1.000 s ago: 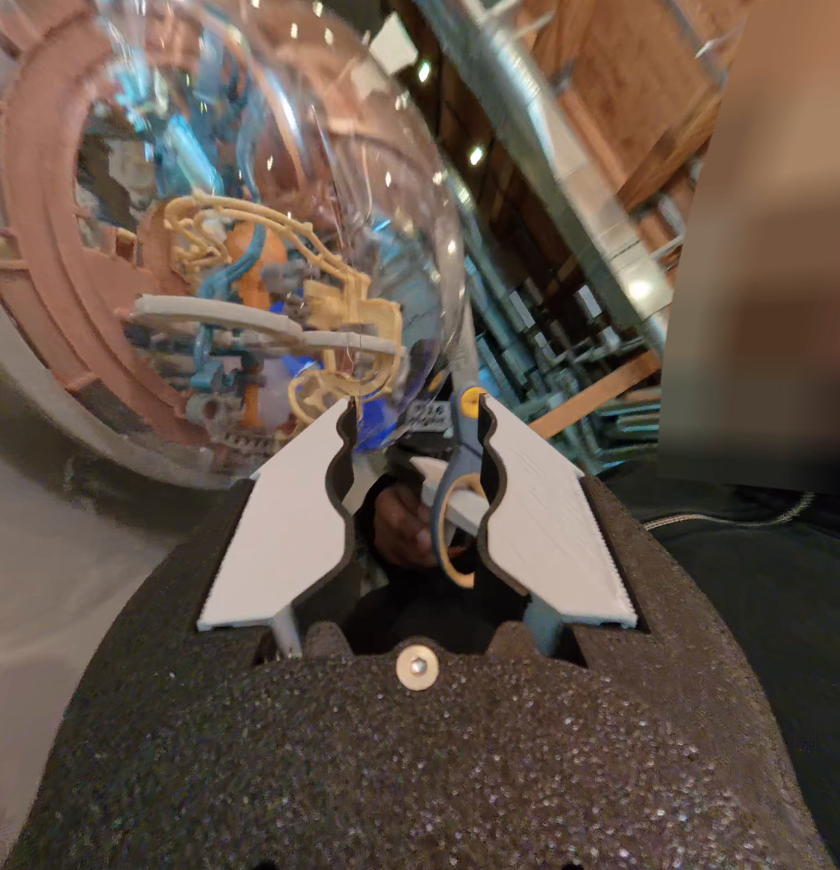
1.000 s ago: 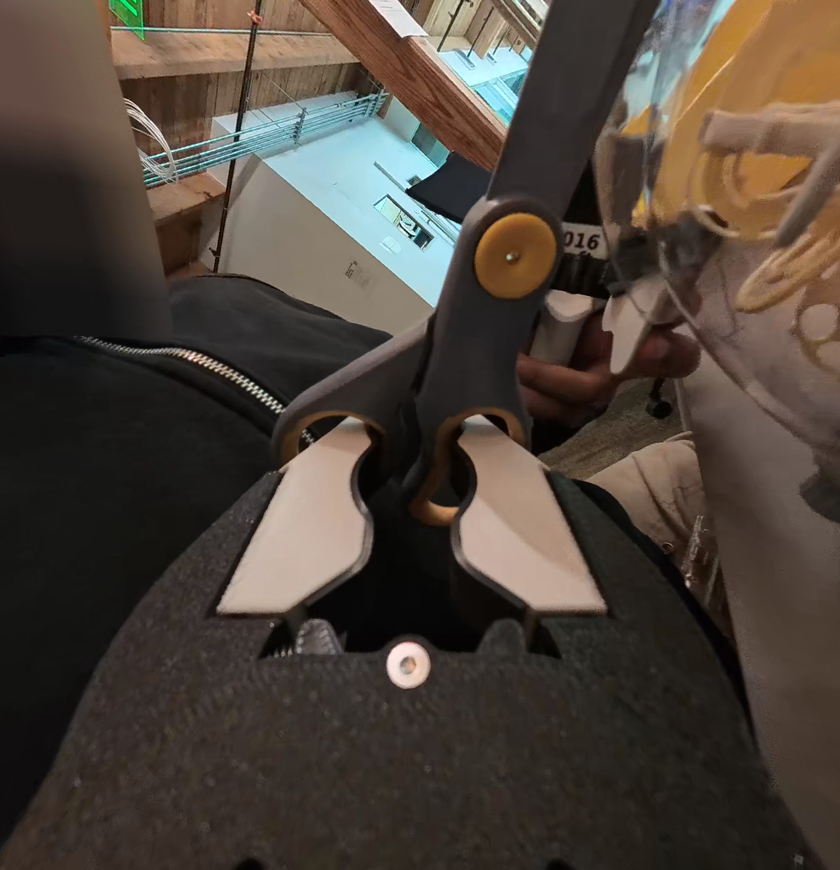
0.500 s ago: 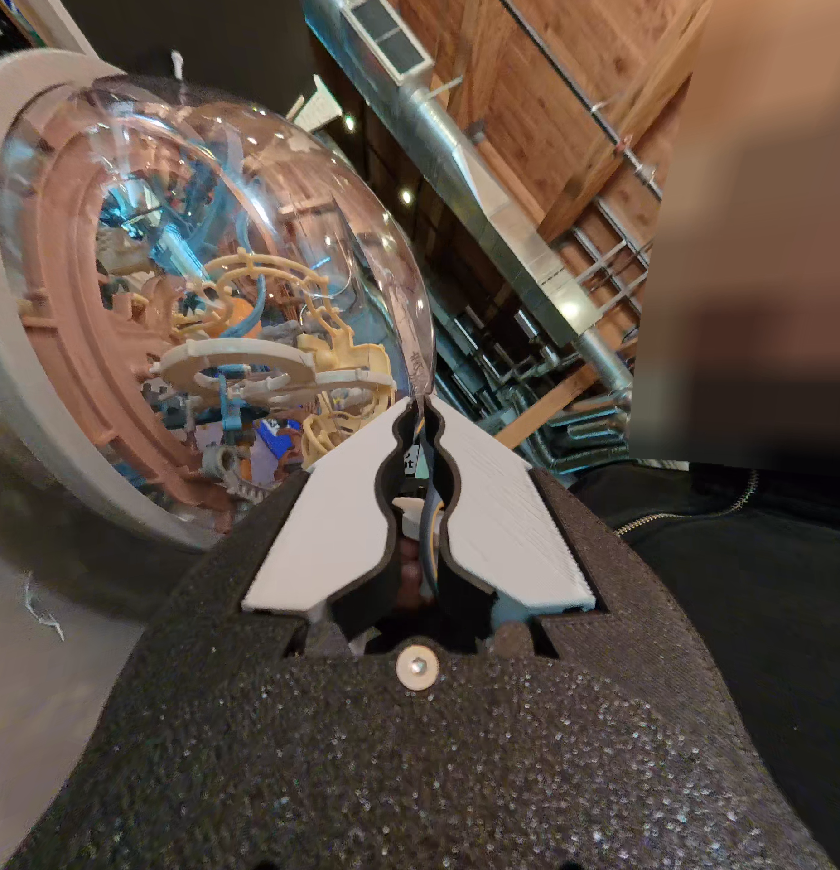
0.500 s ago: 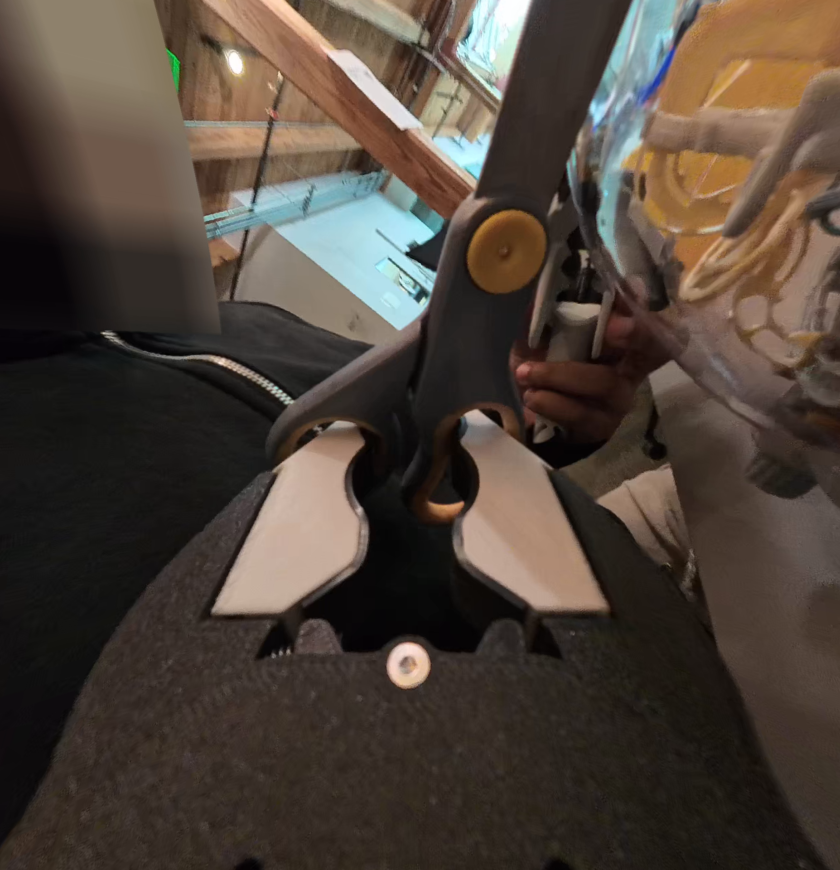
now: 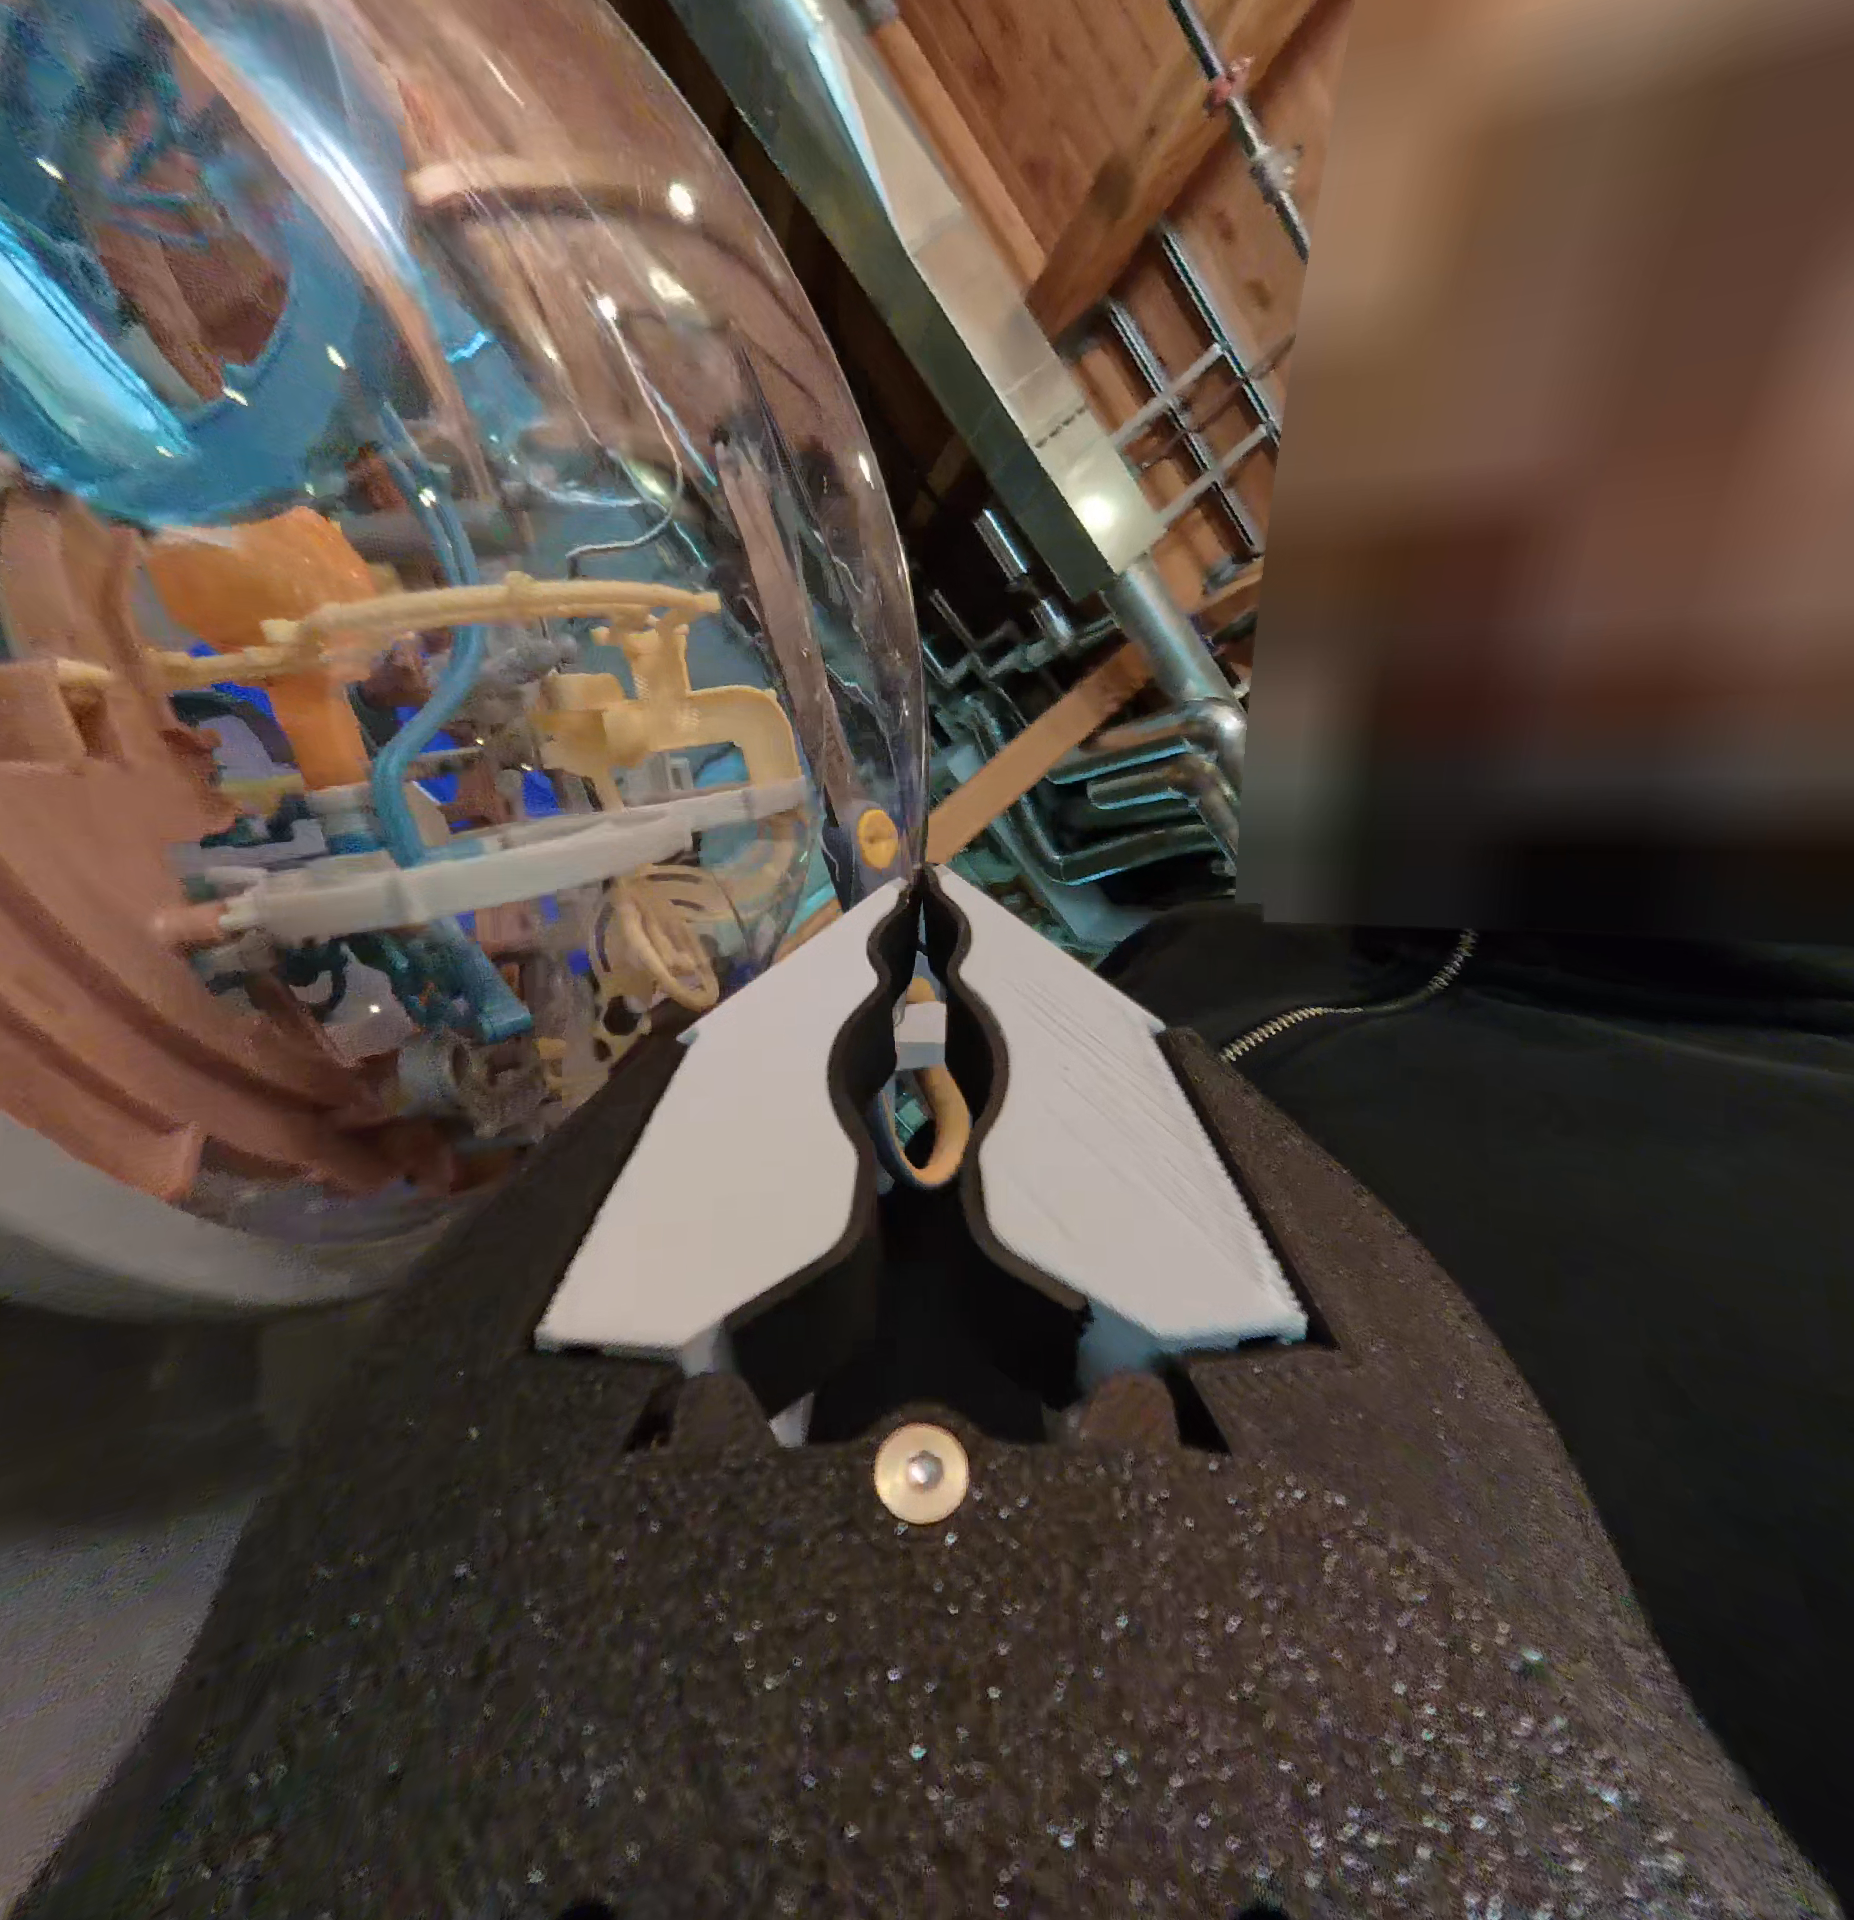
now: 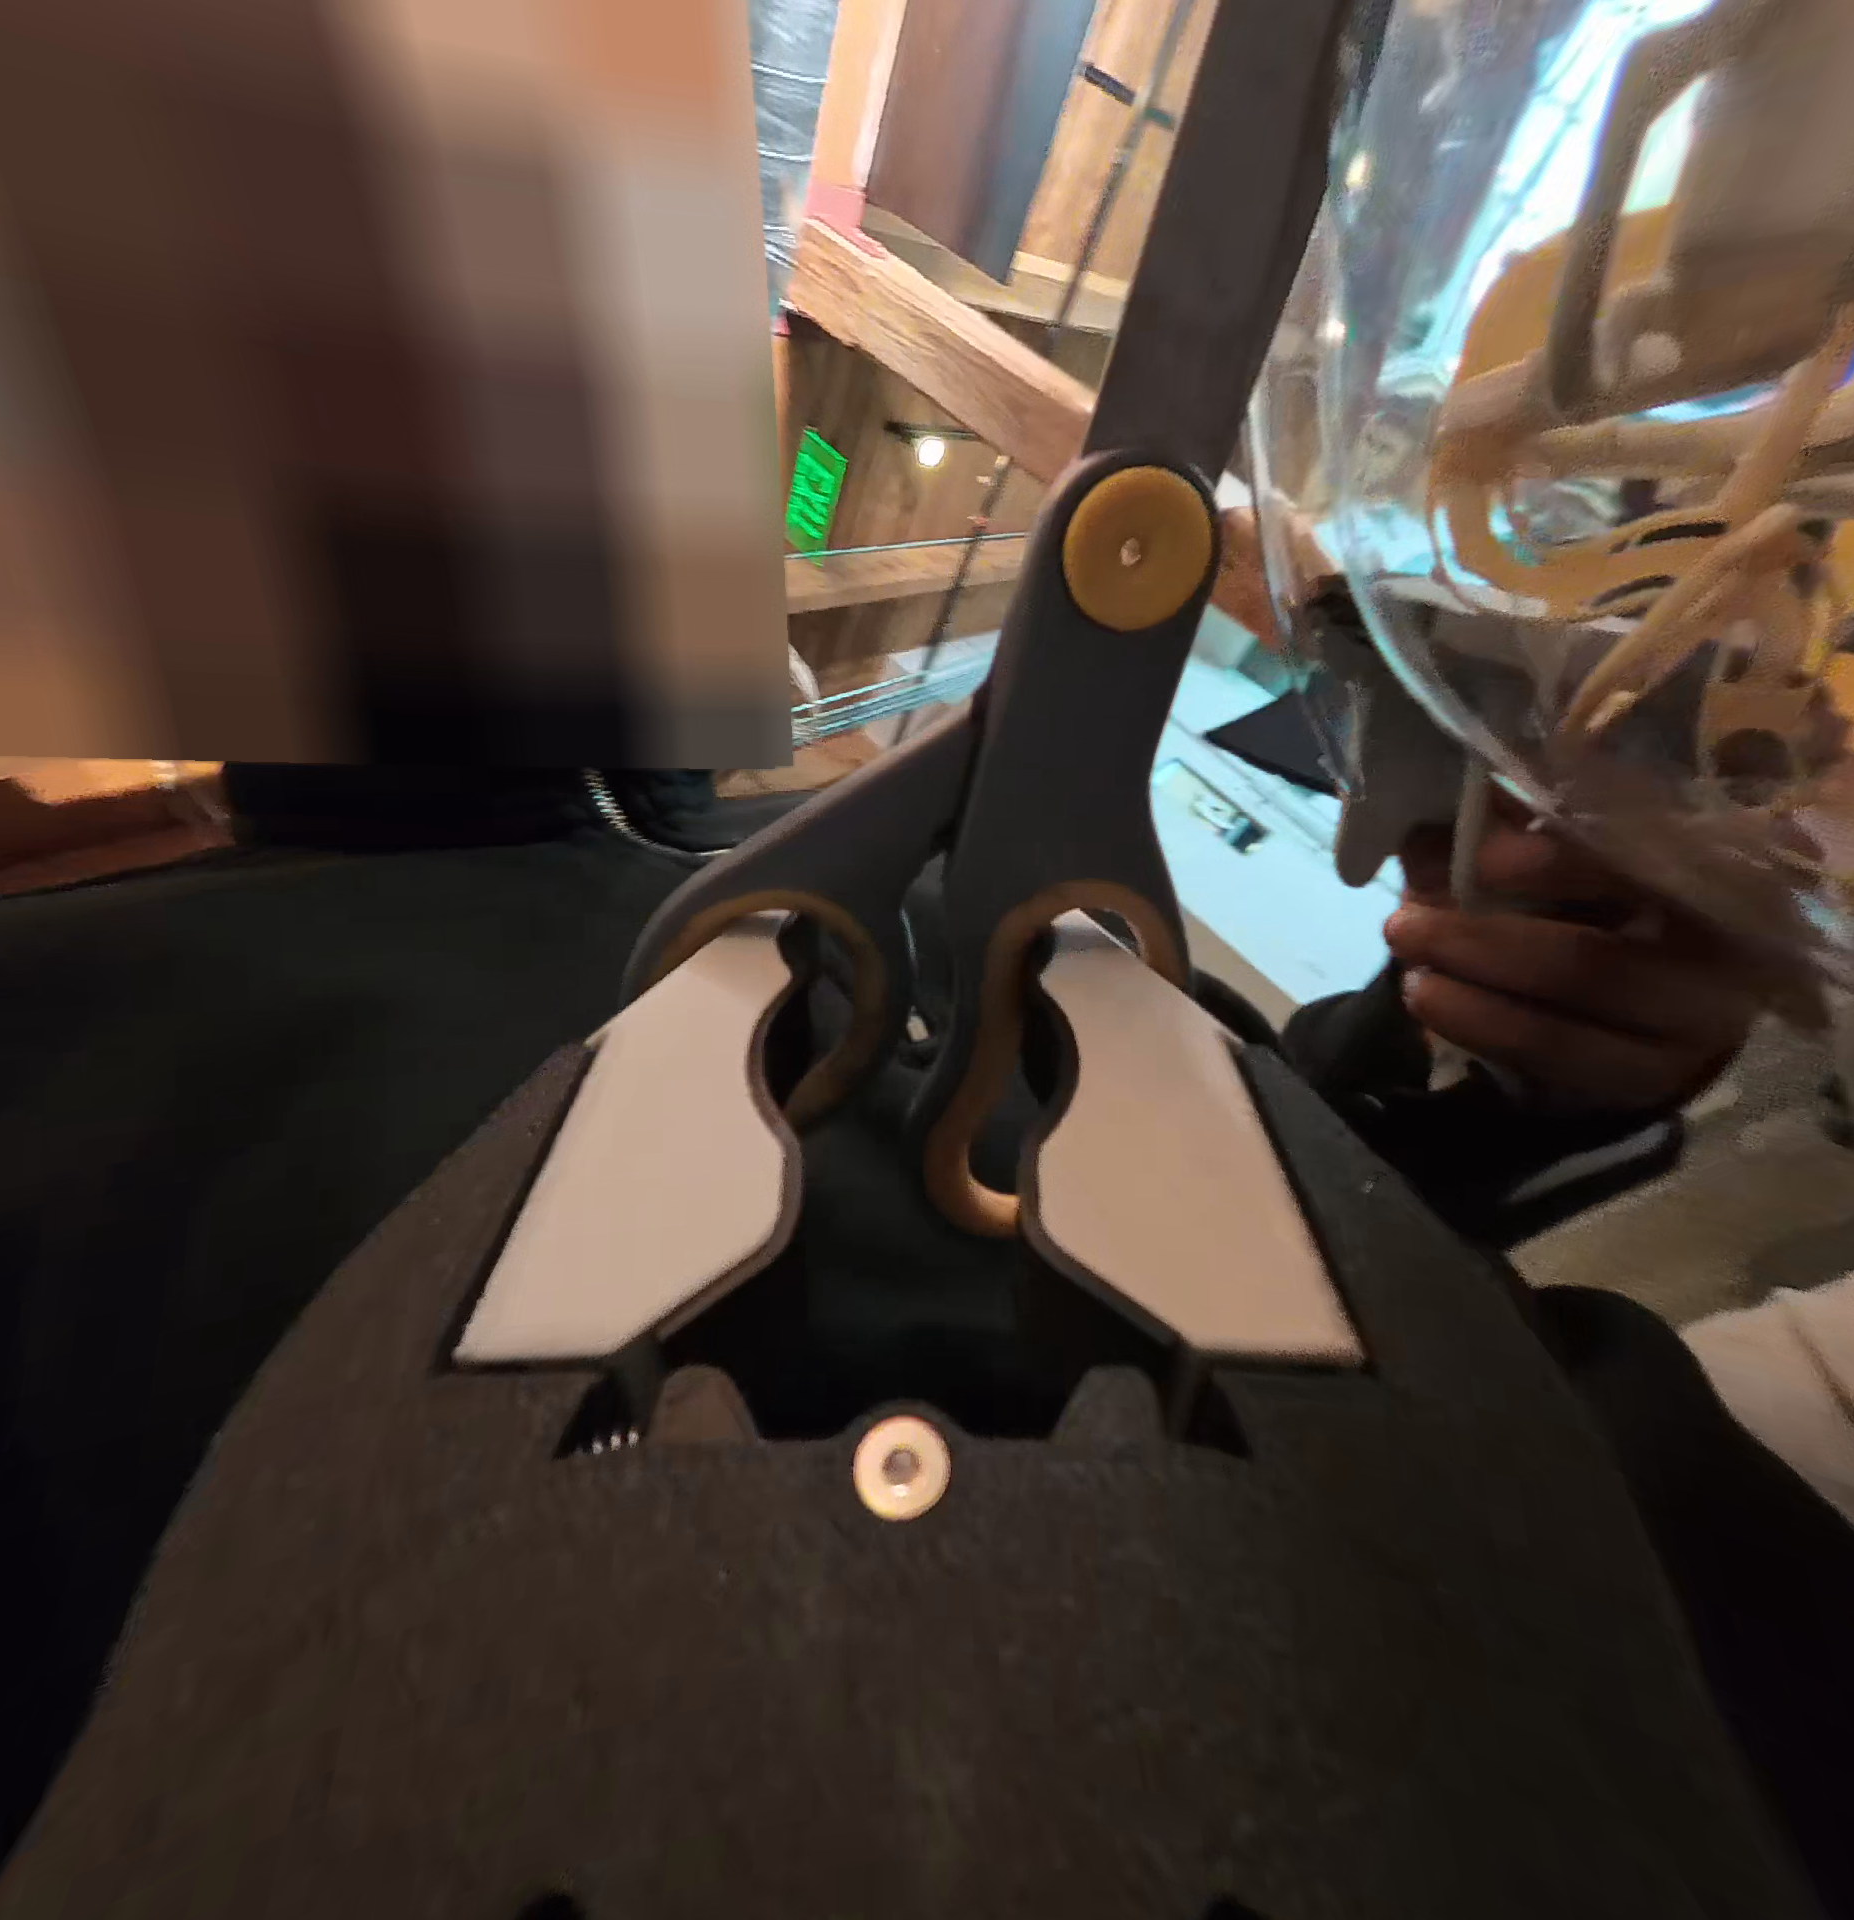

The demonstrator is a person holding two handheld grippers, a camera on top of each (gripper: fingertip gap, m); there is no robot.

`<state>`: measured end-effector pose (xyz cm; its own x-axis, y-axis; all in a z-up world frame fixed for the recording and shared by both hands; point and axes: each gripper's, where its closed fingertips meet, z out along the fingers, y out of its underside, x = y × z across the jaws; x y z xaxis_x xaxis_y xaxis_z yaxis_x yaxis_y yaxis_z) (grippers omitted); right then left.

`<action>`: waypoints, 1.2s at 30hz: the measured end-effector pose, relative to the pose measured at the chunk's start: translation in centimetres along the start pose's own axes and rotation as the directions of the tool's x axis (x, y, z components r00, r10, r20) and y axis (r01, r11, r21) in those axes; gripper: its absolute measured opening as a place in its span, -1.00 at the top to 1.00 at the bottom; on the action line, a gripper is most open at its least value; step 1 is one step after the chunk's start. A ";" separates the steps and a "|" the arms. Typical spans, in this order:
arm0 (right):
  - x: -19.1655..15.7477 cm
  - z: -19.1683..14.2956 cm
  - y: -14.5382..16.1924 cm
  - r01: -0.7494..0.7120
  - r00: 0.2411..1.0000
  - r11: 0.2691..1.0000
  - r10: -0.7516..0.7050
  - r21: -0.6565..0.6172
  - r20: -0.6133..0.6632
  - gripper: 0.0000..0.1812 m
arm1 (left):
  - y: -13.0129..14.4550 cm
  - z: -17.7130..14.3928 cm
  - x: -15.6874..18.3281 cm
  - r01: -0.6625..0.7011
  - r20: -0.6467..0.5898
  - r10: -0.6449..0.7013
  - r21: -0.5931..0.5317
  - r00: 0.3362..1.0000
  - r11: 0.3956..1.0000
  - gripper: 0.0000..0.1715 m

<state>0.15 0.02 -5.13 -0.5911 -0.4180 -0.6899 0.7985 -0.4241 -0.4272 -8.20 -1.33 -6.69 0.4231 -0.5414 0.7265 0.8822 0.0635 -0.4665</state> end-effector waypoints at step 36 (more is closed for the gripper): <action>-2.3 -0.1 0.1 -0.049 0.950 0.999 0.046 0.002 0.308 0.52 | 1.8 -2.3 0.8 0.113 -0.039 -0.119 -0.138 0.992 0.984 1.00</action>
<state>1.60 1.04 -3.65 -0.5600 -0.6644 -0.4950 0.8263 -0.4049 -0.3914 -6.77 -3.59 -8.10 0.3063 -0.5778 0.7566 0.8873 -0.1146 -0.4467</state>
